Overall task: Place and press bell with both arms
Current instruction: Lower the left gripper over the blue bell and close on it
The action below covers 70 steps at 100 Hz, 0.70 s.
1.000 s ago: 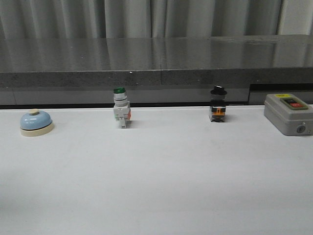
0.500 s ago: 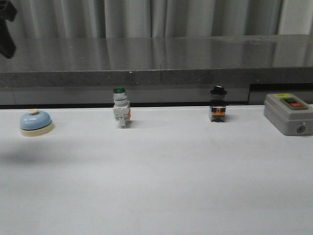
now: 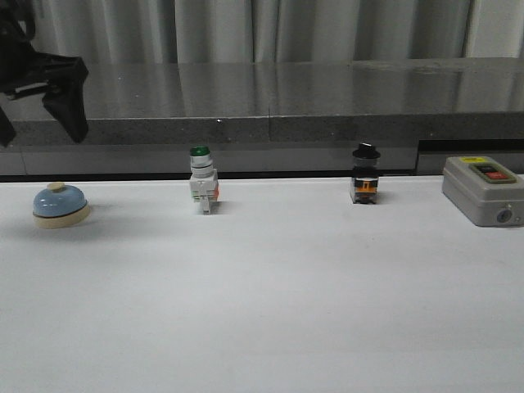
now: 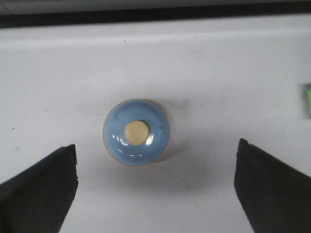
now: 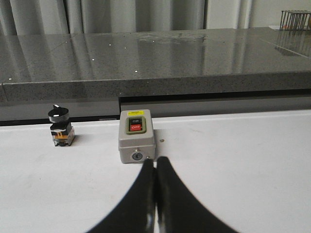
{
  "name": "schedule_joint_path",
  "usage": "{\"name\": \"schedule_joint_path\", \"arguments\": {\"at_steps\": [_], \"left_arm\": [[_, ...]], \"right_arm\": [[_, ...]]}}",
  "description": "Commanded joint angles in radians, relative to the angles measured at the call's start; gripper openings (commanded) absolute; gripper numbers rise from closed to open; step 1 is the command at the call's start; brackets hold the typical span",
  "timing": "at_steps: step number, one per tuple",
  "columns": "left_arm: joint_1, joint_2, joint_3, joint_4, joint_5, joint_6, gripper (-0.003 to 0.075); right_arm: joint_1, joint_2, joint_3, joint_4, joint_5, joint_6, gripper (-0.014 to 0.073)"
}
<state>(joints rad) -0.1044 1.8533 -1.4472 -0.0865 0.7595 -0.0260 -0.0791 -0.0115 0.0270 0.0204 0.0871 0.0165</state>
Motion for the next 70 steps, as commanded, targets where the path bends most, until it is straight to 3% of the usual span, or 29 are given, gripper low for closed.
{"name": "schedule_joint_path", "arguments": {"at_steps": [1,70], "left_arm": [[-0.004,0.007,-0.082,-0.012,0.026,-0.011,0.0617],[0.003,0.221,-0.161,0.036,0.033,-0.039,0.0599]], "right_arm": [[-0.001,-0.017,-0.016,-0.005,-0.077,-0.003,-0.006],[-0.001,-0.017,-0.016,-0.005,-0.077,-0.003,-0.006]]}}
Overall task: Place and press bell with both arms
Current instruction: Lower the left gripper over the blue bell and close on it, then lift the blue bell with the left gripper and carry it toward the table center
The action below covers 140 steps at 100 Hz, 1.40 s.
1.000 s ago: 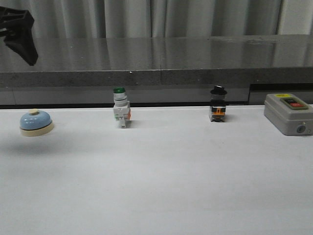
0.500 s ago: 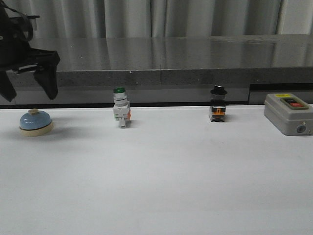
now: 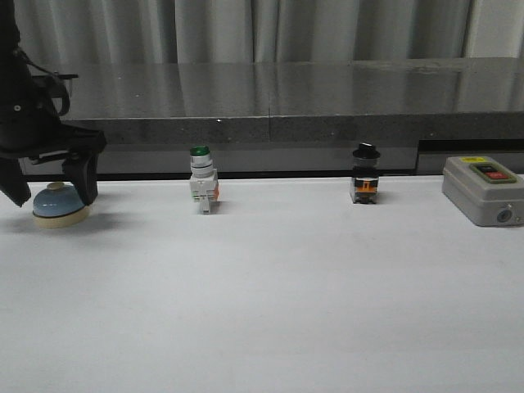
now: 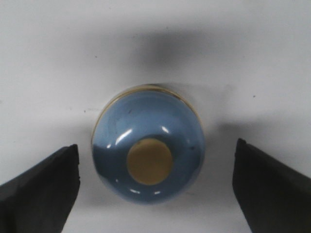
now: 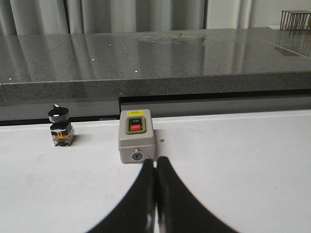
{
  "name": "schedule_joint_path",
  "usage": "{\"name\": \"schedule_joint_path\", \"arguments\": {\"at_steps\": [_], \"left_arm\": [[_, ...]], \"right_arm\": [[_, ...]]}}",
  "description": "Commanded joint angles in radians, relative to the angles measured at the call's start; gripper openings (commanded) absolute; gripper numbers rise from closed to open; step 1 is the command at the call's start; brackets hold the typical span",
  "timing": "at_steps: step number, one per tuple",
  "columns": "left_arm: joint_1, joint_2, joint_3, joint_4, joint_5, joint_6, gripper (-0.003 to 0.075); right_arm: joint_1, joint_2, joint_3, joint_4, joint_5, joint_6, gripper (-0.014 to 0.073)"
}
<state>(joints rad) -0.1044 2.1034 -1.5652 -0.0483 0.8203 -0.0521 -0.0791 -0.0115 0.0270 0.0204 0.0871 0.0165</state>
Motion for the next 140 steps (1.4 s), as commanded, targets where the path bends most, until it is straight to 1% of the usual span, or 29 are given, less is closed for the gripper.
{"name": "schedule_joint_path", "arguments": {"at_steps": [1,16,21,28,39,48,53,64,80,97,116,140], "left_arm": [[0.003,-0.026,-0.045,-0.002,-0.026,-0.013,0.0599],[0.003,-0.009,-0.059,-0.002,-0.018,-0.013,0.0598],[0.003,-0.009,-0.059,-0.002,-0.018,-0.013,0.0584],[0.003,-0.009,-0.059,-0.002,-0.018,-0.013,0.0537],[0.003,-0.009,-0.059,-0.002,-0.02,-0.013,0.0424],[0.003,-0.009,-0.059,-0.002,-0.021,-0.013,0.036],[0.003,-0.014,-0.06,-0.002,-0.022,-0.013,0.0345],[0.0,-0.038,-0.06,-0.002,-0.02,-0.013,0.0344],[-0.007,-0.124,-0.06,-0.006,-0.03,-0.013,0.0344],[-0.05,-0.243,-0.06,-0.002,-0.017,-0.013,0.0344],[-0.157,-0.33,-0.059,-0.002,0.003,-0.013,0.0344],[-0.333,-0.322,-0.057,-0.002,-0.004,-0.013,0.0344]], "right_arm": [[-0.001,-0.017,-0.016,-0.005,-0.077,-0.003,-0.006],[-0.001,-0.017,-0.016,-0.005,-0.077,-0.003,-0.006],[-0.001,-0.017,-0.016,-0.005,-0.077,-0.003,-0.006],[-0.001,-0.017,-0.016,-0.005,-0.077,-0.003,-0.006],[-0.001,-0.017,-0.016,-0.005,-0.077,-0.003,-0.006],[-0.001,-0.017,-0.016,-0.005,-0.077,-0.003,-0.006],[-0.001,-0.017,-0.016,-0.005,-0.077,-0.003,-0.006],[-0.001,-0.017,-0.016,-0.005,-0.077,-0.003,-0.006],[-0.001,-0.017,-0.016,-0.005,-0.077,-0.003,-0.006],[-0.001,-0.017,-0.016,-0.005,-0.077,-0.003,-0.006],[-0.001,-0.017,-0.016,-0.005,-0.077,-0.003,-0.006],[-0.001,-0.017,-0.016,-0.005,-0.077,-0.003,-0.006]]}}
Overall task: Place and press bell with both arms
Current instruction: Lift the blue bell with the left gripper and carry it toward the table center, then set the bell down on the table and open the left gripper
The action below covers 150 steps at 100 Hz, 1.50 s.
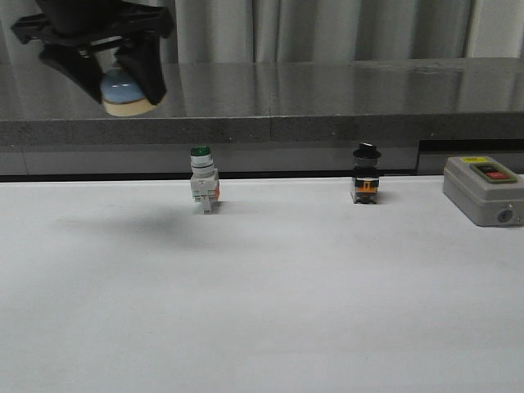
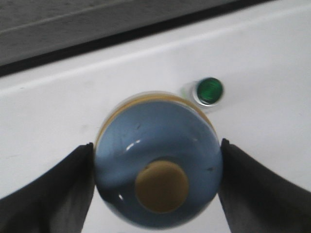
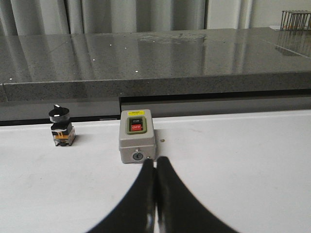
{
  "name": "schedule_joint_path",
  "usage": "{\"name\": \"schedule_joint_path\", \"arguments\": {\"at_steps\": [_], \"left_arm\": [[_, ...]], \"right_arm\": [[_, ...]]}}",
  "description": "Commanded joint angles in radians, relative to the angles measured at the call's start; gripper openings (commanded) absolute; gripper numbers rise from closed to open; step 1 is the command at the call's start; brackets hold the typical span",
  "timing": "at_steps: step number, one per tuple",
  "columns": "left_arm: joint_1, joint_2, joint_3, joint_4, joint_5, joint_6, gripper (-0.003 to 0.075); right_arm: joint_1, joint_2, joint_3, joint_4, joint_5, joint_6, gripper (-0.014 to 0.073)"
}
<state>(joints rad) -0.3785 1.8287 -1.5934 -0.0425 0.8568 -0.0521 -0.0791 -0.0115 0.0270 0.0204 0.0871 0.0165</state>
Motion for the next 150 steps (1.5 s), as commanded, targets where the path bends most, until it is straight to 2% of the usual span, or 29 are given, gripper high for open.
{"name": "schedule_joint_path", "arguments": {"at_steps": [1,23,43,84,93,109,114,133,150], "left_arm": [[-0.07,-0.045,-0.029,-0.007,-0.043,-0.013,0.0344],[-0.214,0.017,-0.029,-0.01,-0.096,-0.013,0.0344],[-0.298,0.104,-0.029,-0.016,-0.113,-0.013,0.0344],[-0.314,0.226,-0.029,-0.016,-0.107,-0.013,0.0356],[-0.314,0.226,-0.029,-0.016,-0.107,-0.011,0.04],[-0.312,0.226,-0.029,-0.016,-0.107,-0.011,0.0592],[-0.308,0.226,-0.029,-0.016,-0.107,-0.011,0.0612],[-0.307,0.222,-0.029,-0.016,-0.107,-0.011,0.0582],[-0.307,0.188,-0.029,-0.016,-0.117,-0.011,0.0507]], "right_arm": [[-0.001,-0.017,-0.016,-0.005,-0.077,-0.003,-0.006],[-0.001,-0.017,-0.016,-0.005,-0.077,-0.003,-0.006],[-0.001,-0.017,-0.016,-0.005,-0.077,-0.003,-0.006],[-0.001,-0.017,-0.016,-0.005,-0.077,-0.003,-0.006],[-0.001,-0.017,-0.016,-0.005,-0.077,-0.003,-0.006],[-0.001,-0.017,-0.016,-0.005,-0.077,-0.003,-0.006],[-0.001,-0.017,-0.016,-0.005,-0.077,-0.003,-0.006],[-0.001,-0.017,-0.016,-0.005,-0.077,-0.003,-0.006],[-0.001,-0.017,-0.016,-0.005,-0.077,-0.003,-0.006]]}}
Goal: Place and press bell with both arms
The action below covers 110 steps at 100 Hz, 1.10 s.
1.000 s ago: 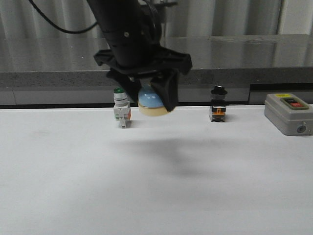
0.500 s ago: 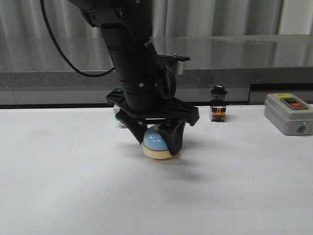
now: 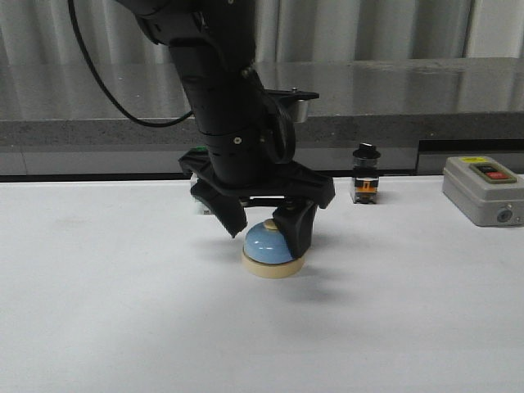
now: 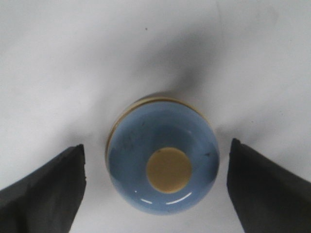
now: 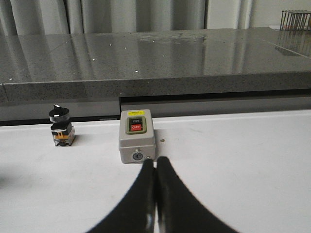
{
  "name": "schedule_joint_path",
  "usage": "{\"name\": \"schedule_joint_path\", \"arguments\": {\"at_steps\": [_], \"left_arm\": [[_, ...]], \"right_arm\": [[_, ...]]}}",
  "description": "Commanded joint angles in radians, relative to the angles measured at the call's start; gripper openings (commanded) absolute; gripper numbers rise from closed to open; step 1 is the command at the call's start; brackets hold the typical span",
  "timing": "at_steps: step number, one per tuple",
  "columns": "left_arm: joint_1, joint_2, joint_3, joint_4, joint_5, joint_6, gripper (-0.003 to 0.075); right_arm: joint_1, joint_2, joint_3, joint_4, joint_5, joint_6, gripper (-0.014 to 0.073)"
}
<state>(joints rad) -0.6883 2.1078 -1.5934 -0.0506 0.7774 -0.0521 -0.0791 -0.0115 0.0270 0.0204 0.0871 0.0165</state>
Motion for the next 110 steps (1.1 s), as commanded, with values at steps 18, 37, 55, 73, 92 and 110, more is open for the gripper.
{"name": "schedule_joint_path", "arguments": {"at_steps": [18,37,55,73,92,110], "left_arm": [[0.01,-0.166,-0.029,-0.002,-0.058,-0.013,0.0293],[0.054,-0.246,-0.029,-0.009,-0.042,-0.02,-0.0019],[0.125,-0.33,0.006,-0.009,-0.03,-0.046,-0.002],[0.225,-0.451,0.111,-0.009,-0.055,-0.053,-0.002],[0.339,-0.631,0.307,-0.009,-0.131,-0.071,-0.002],[0.441,-0.818,0.492,-0.009,-0.162,-0.071,-0.002]], "right_arm": [[-0.001,-0.017,-0.016,-0.005,-0.077,-0.003,-0.006],[-0.001,-0.017,-0.016,-0.005,-0.077,-0.003,-0.006],[-0.001,-0.017,-0.016,-0.005,-0.077,-0.003,-0.006],[-0.001,-0.017,-0.016,-0.005,-0.077,-0.003,-0.006],[-0.001,-0.017,-0.016,-0.005,-0.077,-0.003,-0.006],[-0.001,-0.017,-0.016,-0.005,-0.077,-0.003,-0.006]]}}
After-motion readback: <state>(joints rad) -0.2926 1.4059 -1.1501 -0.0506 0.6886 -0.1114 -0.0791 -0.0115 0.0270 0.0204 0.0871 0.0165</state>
